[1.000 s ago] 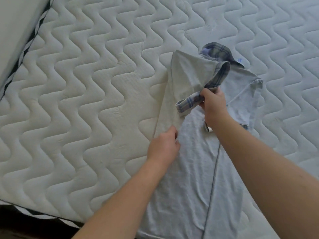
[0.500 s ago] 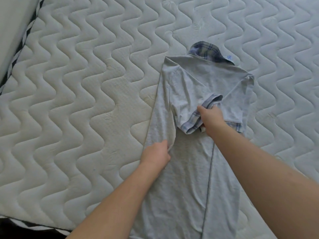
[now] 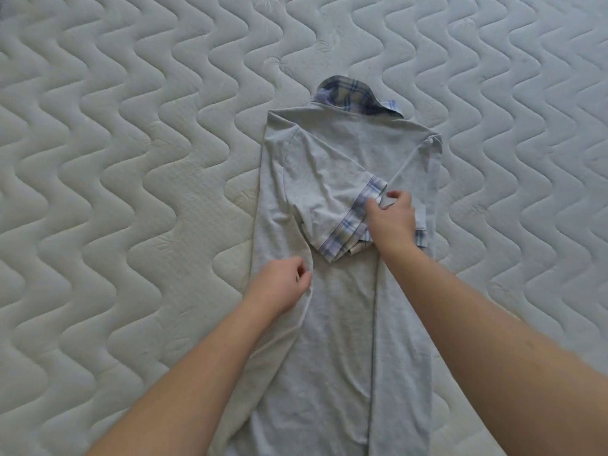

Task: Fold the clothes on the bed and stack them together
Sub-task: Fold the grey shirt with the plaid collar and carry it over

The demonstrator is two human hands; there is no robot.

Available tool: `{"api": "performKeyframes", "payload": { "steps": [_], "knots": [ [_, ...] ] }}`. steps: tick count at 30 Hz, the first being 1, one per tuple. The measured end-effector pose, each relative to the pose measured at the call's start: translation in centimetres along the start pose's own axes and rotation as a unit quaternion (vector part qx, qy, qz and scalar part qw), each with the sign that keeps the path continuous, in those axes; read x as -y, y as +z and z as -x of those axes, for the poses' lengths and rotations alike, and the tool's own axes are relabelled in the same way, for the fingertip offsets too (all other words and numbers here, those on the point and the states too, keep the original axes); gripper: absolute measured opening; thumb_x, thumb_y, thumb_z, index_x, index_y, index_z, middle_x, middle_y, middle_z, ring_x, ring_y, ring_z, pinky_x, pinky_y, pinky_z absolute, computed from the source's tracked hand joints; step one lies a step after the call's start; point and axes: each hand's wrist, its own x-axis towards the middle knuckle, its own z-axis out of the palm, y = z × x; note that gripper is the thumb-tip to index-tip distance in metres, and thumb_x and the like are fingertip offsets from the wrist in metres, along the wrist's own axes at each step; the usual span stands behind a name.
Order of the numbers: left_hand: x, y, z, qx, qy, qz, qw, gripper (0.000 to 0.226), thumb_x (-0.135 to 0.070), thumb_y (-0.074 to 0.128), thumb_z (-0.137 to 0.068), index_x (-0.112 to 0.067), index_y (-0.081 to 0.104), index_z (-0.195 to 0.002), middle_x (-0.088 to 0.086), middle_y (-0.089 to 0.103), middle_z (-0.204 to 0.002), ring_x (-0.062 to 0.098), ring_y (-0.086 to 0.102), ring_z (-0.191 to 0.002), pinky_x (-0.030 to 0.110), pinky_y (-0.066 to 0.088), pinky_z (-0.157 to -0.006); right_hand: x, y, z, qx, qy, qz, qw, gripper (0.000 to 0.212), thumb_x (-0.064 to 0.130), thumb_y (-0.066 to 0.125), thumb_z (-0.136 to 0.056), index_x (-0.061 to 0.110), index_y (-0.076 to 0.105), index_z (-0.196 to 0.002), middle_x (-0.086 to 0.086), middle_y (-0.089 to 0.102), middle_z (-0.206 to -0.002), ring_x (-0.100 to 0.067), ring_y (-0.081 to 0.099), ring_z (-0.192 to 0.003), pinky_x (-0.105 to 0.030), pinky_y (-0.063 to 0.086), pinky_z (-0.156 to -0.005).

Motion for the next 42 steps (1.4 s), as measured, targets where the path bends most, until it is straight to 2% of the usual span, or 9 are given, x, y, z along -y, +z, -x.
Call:
{"api": "performKeyframes", "payload": {
  "steps": [5,10,13,19,22,26,33,37,42],
  "knots": [
    [0.2,-5.6,-3.9,-0.069,0.036,0.015,0.997,0.015,-0.024,0.053,-0.096,-0.014,0.064,-0.098,0.0,0.063,-0.084,0.025,0.062,-0.085,0.033,0.046,-0.072,1.8,0.2,-2.2,-0.048,-0.075,0.091,0.992,0.046,0.033,0.056,-0.092,0.017,0.045,-0.133,-0.007,0.043,-0.135,-0.026,0.044,-0.124,-0.042,0.037,-0.106],
    [0.6,-10.5,-9.0,-0.127,0.043,0.044,0.99,0.023,-0.016,0.049,-0.095,-0.016,0.065,-0.112,0.004,0.069,-0.105,0.025,0.066,-0.09,0.034,0.049,-0.085,4.8,2.2,-5.2,0.059,-0.157,0.184,0.969,0.048,0.031,0.055,-0.094,0.022,0.045,-0.141,-0.002,0.048,-0.142,-0.025,0.041,-0.131,-0.042,0.032,-0.109],
    [0.3,-12.2,-12.6,-0.145,0.084,0.004,0.986,0.031,-0.013,0.048,-0.098,-0.015,0.061,-0.126,0.008,0.061,-0.128,0.027,0.06,-0.11,0.03,0.041,-0.094,5.5,3.7,-6.1,0.099,-0.194,0.271,0.938,0.056,0.035,0.058,-0.094,0.026,0.038,-0.145,-0.003,0.044,-0.146,-0.028,0.037,-0.134,-0.044,0.029,-0.109],
    [-1.0,-15.5,-19.2,-0.104,0.13,-0.144,0.976,0.044,-0.01,0.046,-0.098,-0.022,0.047,-0.141,0.002,0.04,-0.145,0.028,0.054,-0.12,0.039,0.044,-0.096,5.6,3.3,-7.3,0.077,-0.173,0.364,0.912,0.04,0.056,0.064,-0.085,0.029,0.056,-0.113,-0.002,0.054,-0.12,-0.029,0.043,-0.119,-0.043,0.029,-0.097],
    [-2.4,-17.5,-21.4,-0.057,0.123,-0.223,0.965,0.033,-0.021,0.052,-0.098,-0.02,0.055,-0.131,0.009,0.051,-0.132,0.032,0.055,-0.116,0.039,0.046,-0.093,5.8,2.3,-7.4,0.069,-0.216,0.333,0.915,0.026,0.052,0.064,-0.087,0.029,0.054,-0.094,0.002,0.057,-0.098,-0.027,0.049,-0.107,-0.041,0.031,-0.094],
    [-4.3,-19.1,-23.2,0.015,0.123,-0.367,0.922,0.026,-0.028,0.066,-0.09,-0.012,0.068,-0.111,0.01,0.067,-0.106,0.033,0.061,-0.097,0.033,0.043,-0.071,5.6,1.0,-7.6,0.09,-0.208,0.259,0.939,0.025,0.043,0.07,-0.086,0.027,0.052,-0.092,0.004,0.057,-0.087,-0.023,0.055,-0.087,-0.034,0.04,-0.072],
    [-5.0,-20.6,-25.4,-0.012,0.12,-0.367,0.922,0.038,-0.057,0.063,-0.086,-0.02,0.056,-0.08,-0.002,0.06,-0.063,0.015,0.052,-0.058,0.026,0.03,-0.051,2.9,-0.6,-8.5,0.117,-0.127,0.27,0.947,0.036,0.056,0.071,-0.08,0.024,0.057,-0.088,0.003,0.061,-0.082,-0.019,0.058,-0.078,-0.031,0.042,-0.059],
    [-3.7,-20.3,-26.0,-0.013,0.122,-0.32,0.939,0.028,-0.046,0.065,-0.09,-0.019,0.065,-0.097,-0.005,0.061,-0.071,0.017,0.052,-0.066,0.029,0.039,-0.063,1.7,-0.9,-8.6,0.134,-0.11,0.192,0.966,0.033,0.051,0.075,-0.079,0.022,0.06,-0.085,0.006,0.06,-0.075,-0.009,0.055,-0.069,-0.028,0.039,-0.054],
    [-1.6,-19.6,-25.7,-0.091,0.107,-0.241,0.96,0.024,-0.038,0.07,-0.088,-0.017,0.069,-0.101,0.008,0.068,-0.101,0.028,0.059,-0.094,0.032,0.043,-0.074,1.4,-0.9,-8.0,0.064,-0.085,0.02,0.994,0.024,0.039,0.079,-0.079,0.025,0.062,-0.088,0.009,0.063,-0.084,-0.001,0.057,-0.073,-0.009,0.036,-0.047]
  ]
}}
